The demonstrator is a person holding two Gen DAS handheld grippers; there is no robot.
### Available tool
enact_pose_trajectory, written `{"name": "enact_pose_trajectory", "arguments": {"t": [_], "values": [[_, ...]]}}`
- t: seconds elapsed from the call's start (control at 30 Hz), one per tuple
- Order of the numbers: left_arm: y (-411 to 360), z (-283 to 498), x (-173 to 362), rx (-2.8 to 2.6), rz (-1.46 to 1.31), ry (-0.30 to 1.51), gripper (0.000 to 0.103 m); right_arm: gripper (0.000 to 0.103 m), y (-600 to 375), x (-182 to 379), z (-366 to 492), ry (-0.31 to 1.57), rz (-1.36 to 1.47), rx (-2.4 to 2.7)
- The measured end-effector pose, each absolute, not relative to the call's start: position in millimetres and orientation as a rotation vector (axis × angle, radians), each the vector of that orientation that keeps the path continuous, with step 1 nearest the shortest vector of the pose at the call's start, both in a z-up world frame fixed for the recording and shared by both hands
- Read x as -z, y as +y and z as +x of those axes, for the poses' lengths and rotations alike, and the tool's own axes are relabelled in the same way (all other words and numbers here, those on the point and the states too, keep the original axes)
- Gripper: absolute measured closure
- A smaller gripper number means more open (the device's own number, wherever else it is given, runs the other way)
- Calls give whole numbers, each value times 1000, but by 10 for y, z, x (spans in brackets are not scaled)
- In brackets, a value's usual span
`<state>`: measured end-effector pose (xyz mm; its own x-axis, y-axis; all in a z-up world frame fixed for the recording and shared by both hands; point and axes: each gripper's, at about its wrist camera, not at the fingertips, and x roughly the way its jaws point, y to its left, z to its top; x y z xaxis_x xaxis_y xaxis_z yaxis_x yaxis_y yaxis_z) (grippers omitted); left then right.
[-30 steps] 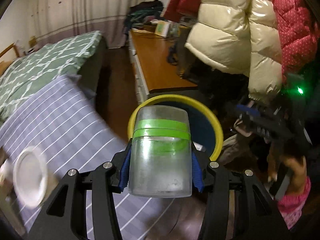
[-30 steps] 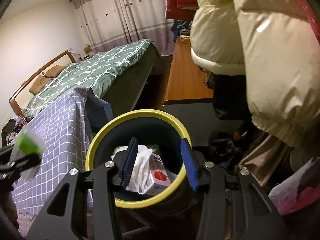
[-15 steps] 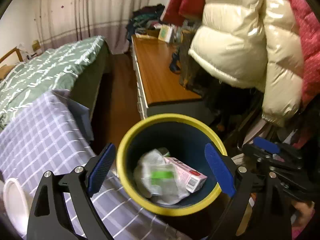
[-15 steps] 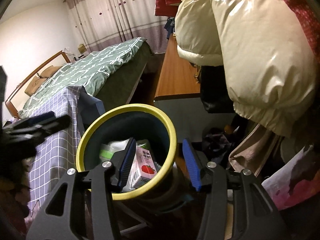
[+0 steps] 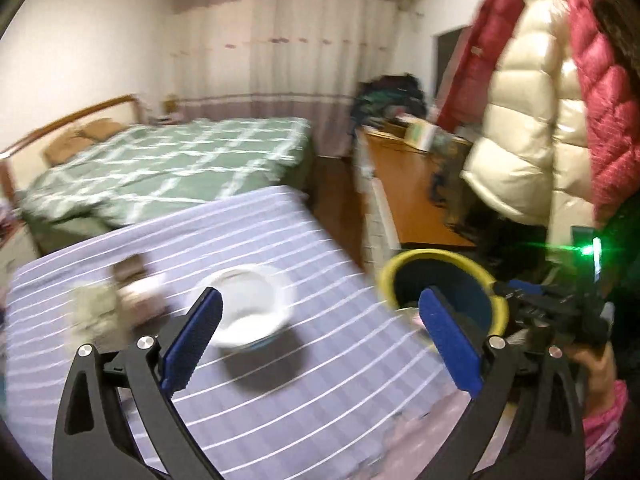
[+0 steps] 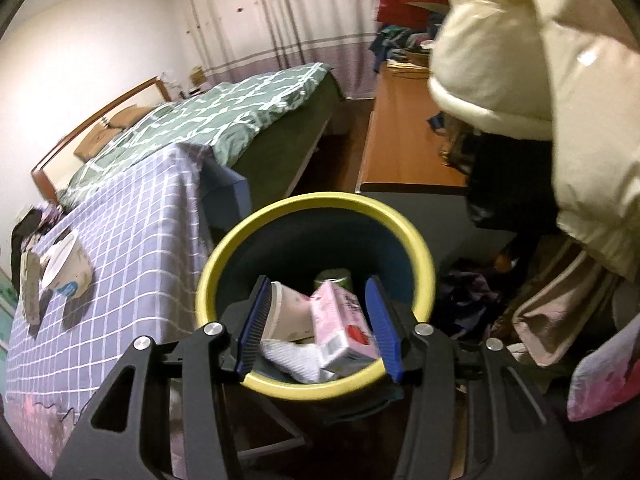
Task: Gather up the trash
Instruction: 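Reach the right gripper to the white yogurt cup and grasp its rim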
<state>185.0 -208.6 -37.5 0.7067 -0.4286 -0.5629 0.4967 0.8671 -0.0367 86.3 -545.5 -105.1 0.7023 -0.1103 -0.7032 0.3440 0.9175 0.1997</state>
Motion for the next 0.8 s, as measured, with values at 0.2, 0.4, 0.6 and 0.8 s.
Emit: {"name": "enact_pose_trajectory", "arguments": {"t": [0.2, 0.4, 0.6, 0.8], "values": [[-1028, 1676, 423, 310, 50, 621, 6, 56, -5004, 920, 1059, 750, 273, 148], [-420, 1546, 446, 190, 9, 617, 6, 56, -4393, 686, 1291, 726, 193, 10], [-205, 1444, 459, 168, -3, 600, 6, 55, -3715, 476, 1520, 705, 115, -122], [-208, 1419, 483, 168, 16, 600, 6, 55, -3369, 429, 1888, 723, 74, -155]]}}
